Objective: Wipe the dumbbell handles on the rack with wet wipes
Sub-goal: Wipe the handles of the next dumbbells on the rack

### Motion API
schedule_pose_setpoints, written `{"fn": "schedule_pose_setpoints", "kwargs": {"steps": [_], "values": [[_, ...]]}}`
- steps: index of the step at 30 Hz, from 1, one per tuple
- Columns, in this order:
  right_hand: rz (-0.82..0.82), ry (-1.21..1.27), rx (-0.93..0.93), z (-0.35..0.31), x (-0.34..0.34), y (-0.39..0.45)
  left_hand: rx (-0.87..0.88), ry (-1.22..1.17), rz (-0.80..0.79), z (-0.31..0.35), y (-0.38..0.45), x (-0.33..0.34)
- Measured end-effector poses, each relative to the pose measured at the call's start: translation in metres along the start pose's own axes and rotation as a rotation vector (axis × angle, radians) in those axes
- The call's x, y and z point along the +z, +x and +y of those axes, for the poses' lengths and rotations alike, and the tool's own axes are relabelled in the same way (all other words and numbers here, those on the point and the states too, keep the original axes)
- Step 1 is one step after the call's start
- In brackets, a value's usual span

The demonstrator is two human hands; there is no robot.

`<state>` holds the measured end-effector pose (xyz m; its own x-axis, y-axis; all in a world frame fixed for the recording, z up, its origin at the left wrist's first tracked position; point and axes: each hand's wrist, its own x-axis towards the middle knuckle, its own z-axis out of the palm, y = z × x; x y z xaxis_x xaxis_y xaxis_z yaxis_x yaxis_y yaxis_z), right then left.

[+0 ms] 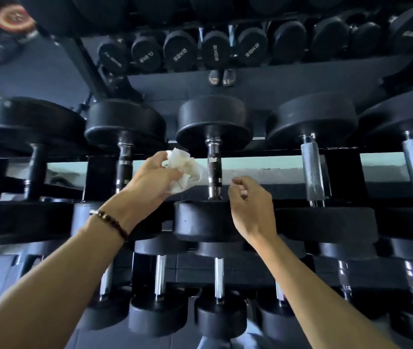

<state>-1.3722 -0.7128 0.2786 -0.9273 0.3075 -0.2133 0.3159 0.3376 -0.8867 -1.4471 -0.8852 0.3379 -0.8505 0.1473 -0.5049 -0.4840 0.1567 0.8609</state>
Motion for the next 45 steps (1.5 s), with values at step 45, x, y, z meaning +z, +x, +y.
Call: {"fn": "schedule_pose_setpoints", "kwargs": {"steps": [45], "values": [[-0.138,-0.006,-0.212,-0.130,0.142,-0.031,0.444,0.196,0.112,-0.040,-0.040,-0.172]]}}
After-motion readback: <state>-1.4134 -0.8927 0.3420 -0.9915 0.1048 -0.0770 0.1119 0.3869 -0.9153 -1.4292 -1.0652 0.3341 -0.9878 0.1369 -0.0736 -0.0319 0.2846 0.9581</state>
